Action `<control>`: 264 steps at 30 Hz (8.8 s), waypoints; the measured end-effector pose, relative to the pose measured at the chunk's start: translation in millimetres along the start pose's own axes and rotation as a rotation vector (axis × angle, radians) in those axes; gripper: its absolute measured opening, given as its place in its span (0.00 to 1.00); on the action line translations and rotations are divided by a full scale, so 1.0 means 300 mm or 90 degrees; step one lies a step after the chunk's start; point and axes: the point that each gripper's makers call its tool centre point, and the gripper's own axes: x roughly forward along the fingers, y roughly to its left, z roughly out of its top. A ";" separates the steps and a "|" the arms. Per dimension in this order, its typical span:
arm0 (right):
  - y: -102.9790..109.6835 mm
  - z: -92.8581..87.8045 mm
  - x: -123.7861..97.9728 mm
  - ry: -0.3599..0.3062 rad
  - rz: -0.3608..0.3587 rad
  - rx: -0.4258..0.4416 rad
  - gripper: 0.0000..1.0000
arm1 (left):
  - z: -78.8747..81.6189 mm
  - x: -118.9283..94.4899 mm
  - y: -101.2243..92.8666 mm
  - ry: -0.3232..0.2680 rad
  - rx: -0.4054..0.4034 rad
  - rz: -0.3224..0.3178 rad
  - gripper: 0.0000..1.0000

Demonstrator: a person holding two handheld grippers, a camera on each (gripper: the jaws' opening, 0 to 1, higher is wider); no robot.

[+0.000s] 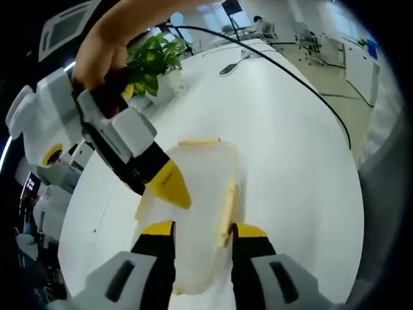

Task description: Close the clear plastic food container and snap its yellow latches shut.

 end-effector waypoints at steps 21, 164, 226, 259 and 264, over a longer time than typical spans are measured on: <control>-0.022 0.011 0.024 -0.008 0.038 -0.008 0.41 | 0.009 0.021 -0.008 -0.006 0.011 0.004 0.28; 0.058 -0.191 0.095 -0.404 -0.352 0.280 0.59 | -0.155 0.001 0.069 -0.089 -0.302 0.110 0.67; -0.270 0.150 0.103 -0.439 -0.342 0.241 0.49 | -0.444 0.009 0.444 0.009 -0.283 0.167 0.60; -0.284 0.145 0.102 -0.433 -0.347 0.247 0.47 | -0.458 0.022 0.467 0.027 -0.270 0.168 0.60; -0.280 0.139 0.104 -0.443 -0.338 0.265 0.45 | -0.452 0.020 0.462 0.026 -0.272 0.170 0.63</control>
